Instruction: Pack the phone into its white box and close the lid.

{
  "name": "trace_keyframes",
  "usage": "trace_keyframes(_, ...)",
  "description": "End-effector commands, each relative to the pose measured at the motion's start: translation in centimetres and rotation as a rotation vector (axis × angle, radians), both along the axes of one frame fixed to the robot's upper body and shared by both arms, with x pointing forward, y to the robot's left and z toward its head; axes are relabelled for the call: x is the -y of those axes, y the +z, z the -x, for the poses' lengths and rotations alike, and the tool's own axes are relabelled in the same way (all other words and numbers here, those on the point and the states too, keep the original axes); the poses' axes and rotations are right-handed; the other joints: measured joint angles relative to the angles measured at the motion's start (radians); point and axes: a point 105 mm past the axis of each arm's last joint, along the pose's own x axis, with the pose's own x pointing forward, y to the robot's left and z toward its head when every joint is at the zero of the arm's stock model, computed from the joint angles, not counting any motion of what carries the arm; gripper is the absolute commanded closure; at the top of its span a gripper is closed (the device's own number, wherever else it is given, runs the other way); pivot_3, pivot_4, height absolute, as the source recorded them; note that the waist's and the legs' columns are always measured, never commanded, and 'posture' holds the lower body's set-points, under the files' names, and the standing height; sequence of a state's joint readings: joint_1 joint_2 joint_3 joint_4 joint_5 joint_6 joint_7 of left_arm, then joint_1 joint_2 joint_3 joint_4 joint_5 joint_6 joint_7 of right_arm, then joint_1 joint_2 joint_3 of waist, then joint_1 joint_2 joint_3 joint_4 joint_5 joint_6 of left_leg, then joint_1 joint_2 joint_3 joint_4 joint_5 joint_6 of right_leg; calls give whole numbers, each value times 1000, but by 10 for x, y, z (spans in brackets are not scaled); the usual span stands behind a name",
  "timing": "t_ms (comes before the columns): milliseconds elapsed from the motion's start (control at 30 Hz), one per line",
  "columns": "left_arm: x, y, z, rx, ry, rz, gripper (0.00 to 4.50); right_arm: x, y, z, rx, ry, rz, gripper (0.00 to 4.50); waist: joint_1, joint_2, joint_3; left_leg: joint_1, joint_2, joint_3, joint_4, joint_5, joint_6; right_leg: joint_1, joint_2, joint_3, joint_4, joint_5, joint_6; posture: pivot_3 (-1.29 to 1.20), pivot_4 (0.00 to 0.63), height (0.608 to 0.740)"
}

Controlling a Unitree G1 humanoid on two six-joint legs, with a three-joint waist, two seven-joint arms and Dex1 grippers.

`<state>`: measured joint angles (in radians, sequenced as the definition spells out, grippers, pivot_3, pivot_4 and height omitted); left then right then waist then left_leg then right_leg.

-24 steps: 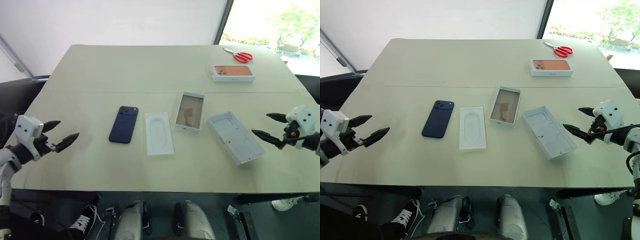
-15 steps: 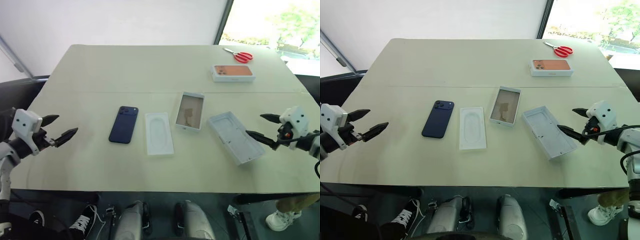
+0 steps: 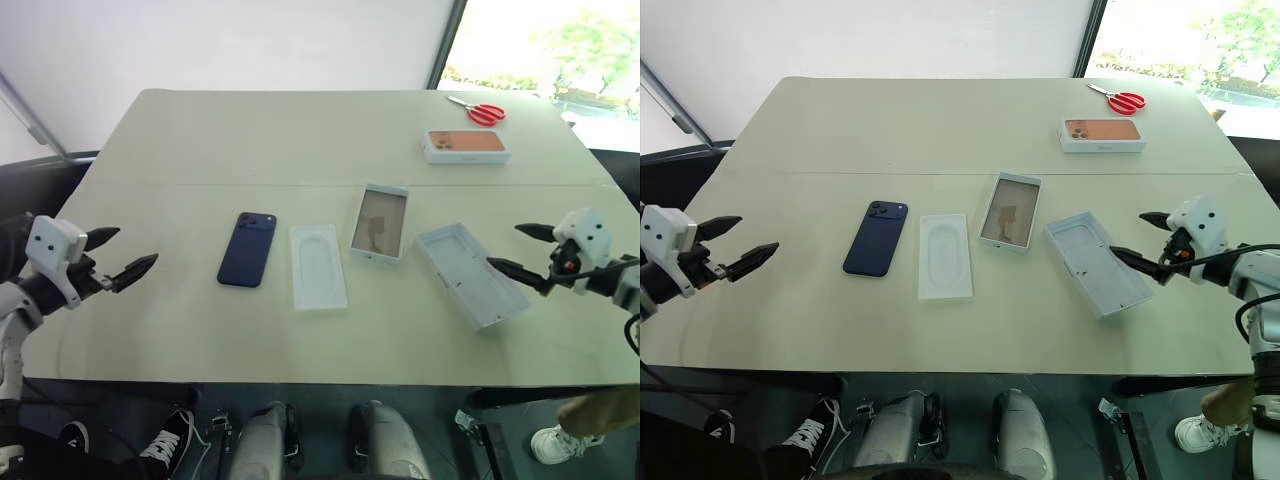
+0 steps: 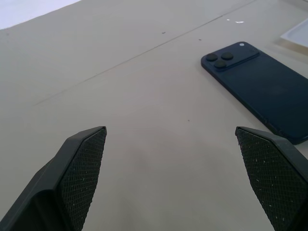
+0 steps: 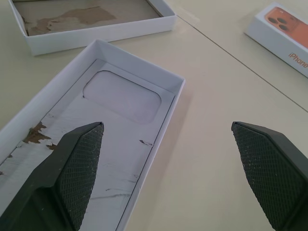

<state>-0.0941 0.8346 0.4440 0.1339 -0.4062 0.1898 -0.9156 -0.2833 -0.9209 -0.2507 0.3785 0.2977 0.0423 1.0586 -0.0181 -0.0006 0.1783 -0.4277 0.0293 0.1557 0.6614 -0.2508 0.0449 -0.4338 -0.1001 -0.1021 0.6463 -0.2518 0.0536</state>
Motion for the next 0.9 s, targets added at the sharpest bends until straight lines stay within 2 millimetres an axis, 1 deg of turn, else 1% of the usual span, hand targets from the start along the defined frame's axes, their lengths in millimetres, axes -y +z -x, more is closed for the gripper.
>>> trace_keyframes(33, 7, 11, -3, 39, -18, -1, 0, -6, 16, -4, 60, 20, 4, 56, 0, 0, 0, 0, 0, 0, 0, 0, 0, 0, 0, 0, 0, 0, 0, 0, 150, 738)
trace_keyframes(133, 14, 11, -3, 35, -34, 16, 0, -7, 17, -6, 63, 23, 6, 56, 1, 0, 0, 0, 0, 0, 0, 0, 0, 1, 0, 0, 0, 0, 0, 0, 150, 738)
trace_keyframes(233, 21, 7, -4, 3, -32, 21, 0, -10, 19, -8, 65, 33, 5, 56, 0, 0, 0, 0, 0, 0, 0, 0, 0, 3, 0, 0, 0, 0, 0, 0, 150, 738)
trace_keyframes(333, 35, 12, -3, 0, -60, 64, 0, -15, 23, -8, 67, 63, 5, 56, 1, 0, 0, 0, 0, 0, 0, 1, -1, 3, 0, 0, 0, 0, 0, 0, 150, 738)
trace_keyframes(400, 48, 14, -4, -20, -87, 106, 0, -22, 26, -7, 64, 96, 12, 56, 1, 0, 0, 0, 0, 0, 0, 1, -1, 3, 0, 0, 0, 0, 0, 0, 150, 738)
trace_keyframes(433, 61, 14, -3, -40, -121, 142, 0, -28, 27, -5, 62, 121, 14, 56, 1, 0, 0, 0, 0, 0, 0, 1, -1, 3, 0, 0, 0, 0, 0, 0, 150, 738)
trace_keyframes(467, 69, 14, -2, -56, -145, 165, 0, -32, 28, -4, 61, 137, 15, 56, 1, 0, 0, 0, 0, 0, 0, 1, -1, 4, 0, 0, 0, 0, 0, 0, 150, 738)
trace_keyframes(533, 88, 11, -3, -72, -169, 168, 0, -40, 32, -5, 71, 158, 20, 56, 3, 0, 0, 0, 0, 0, 0, 3, -5, 4, 0, 0, 0, 0, 1, 0, 150, 738)
trace_keyframes(600, 103, 11, -6, -100, -172, 246, 0, -51, 36, -4, 82, 195, 38, 56, 5, 0, 0, 0, 0, 0, 1, 4, -5, 4, 1, 0, 0, 0, 1, 0, 150, 738)
trace_keyframes(667, 122, 9, -2, -137, -233, 278, 0, -65, 39, -2, 94, 249, 82, 56, 5, -1, 0, 0, 0, 0, 1, 4, -5, 5, 1, 0, 0, 2, 3, 0, 150, 738)
trace_keyframes(700, 136, 6, -3, -151, -256, 288, 0, -82, 41, 0, 97, 314, 82, 56, 5, -1, 0, 0, 0, 0, 1, 5, -3, 5, 2, 0, 0, 2, 4, 0, 150, 738)
trace_keyframes(733, 147, 3, -3, -173, -280, 320, 0, -95, 41, 3, 93, 366, 85, 56, 5, -1, 0, 0, 0, 0, 1, 5, -3, 5, 2, 0, 0, 2, 4, 0, 150, 738)
trace_keyframes(767, 156, 1, -5, -212, -285, 384, 0, -108, 38, 6, 89, 418, 89, 56, 5, -1, 0, 1, 0, 0, 1, 5, -3, 5, 2, 0, 0, 2, 5, 0, 150, 738)
trace_keyframes(833, 166, 1, -8, -247, -295, 466, 0, -123, 32, 12, 75, 478, 72, 56, 7, -2, 0, 1, 1, 0, 2, 6, -2, 6, 3, -1, 1, 2, 5, 0, 150, 738)
trace_keyframes(900, 177, -8, -13, -296, -283, 498, 0, -134, 26, 14, 63, 508, 50, 56, 7, -2, 0, 1, 1, 0, 2, 6, -2, 6, 4, -1, 1, 3, 6, 0, 150, 738)
